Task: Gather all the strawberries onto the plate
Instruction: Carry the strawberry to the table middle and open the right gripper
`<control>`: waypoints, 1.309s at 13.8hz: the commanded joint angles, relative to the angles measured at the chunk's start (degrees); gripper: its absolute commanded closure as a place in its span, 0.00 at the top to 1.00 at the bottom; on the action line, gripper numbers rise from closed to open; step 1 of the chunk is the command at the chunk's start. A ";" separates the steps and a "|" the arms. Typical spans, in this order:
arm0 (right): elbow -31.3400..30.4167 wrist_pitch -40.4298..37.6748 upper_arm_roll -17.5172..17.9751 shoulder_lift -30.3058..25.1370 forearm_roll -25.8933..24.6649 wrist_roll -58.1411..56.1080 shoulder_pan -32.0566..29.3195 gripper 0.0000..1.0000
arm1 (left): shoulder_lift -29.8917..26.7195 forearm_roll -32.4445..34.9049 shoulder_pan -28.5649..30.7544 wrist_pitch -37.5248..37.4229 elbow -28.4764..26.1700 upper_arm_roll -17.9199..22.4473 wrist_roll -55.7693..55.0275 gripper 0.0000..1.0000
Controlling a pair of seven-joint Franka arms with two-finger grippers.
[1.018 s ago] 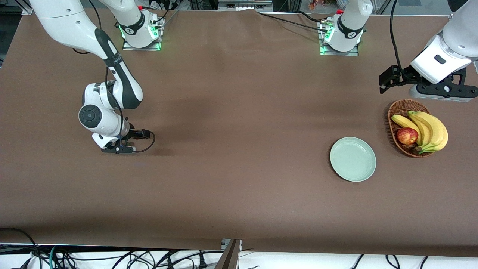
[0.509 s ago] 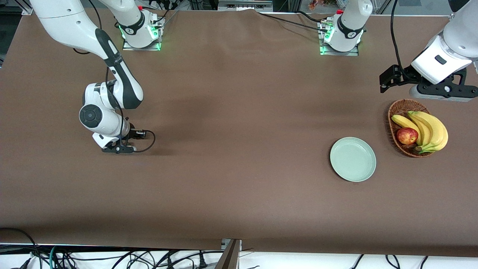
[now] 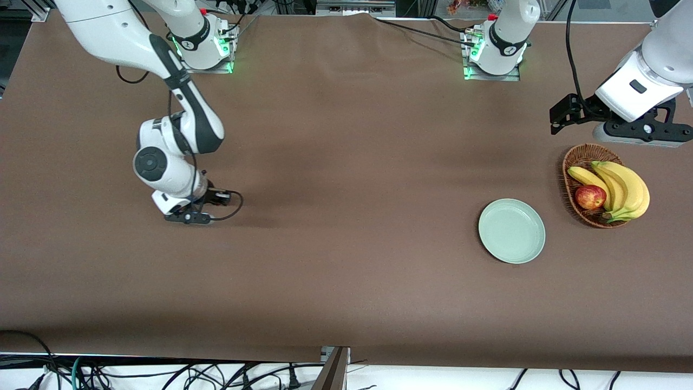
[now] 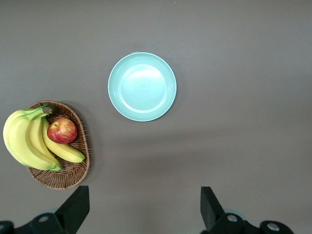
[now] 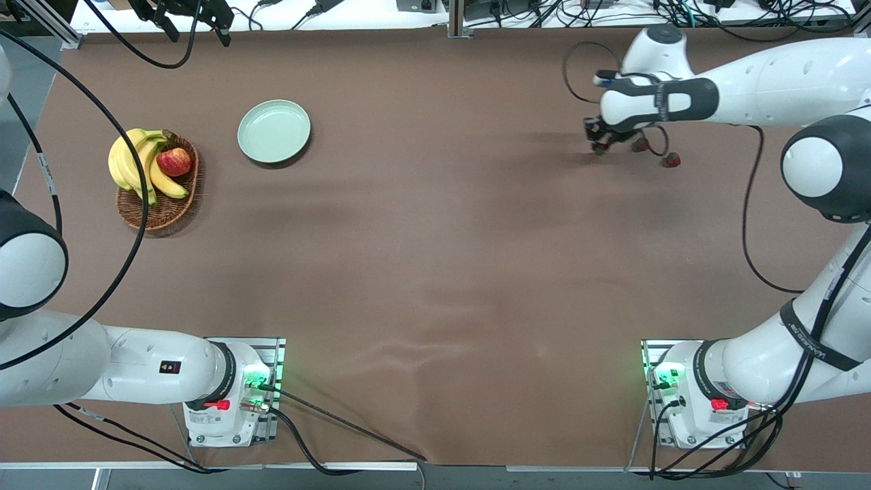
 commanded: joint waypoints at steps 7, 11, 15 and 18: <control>27.68 -0.17 0.43 17.06 0.59 43.47 22.07 0.12 | 0.68 0.44 -0.18 -1.44 1.98 -0.02 0.74 1.00; 35.87 1.14 0.51 22.52 0.59 51.23 27.35 0.12 | 0.68 0.44 -0.09 -1.53 1.98 0.07 0.74 1.00; 37.03 3.61 0.51 25.25 0.59 52.91 30.34 0.12 | 0.76 0.44 -0.09 -1.53 1.98 0.07 0.74 1.00; 37.03 3.61 0.43 25.52 0.41 52.47 30.70 0.87 | 0.68 0.44 -0.09 -1.53 1.98 0.07 0.74 1.00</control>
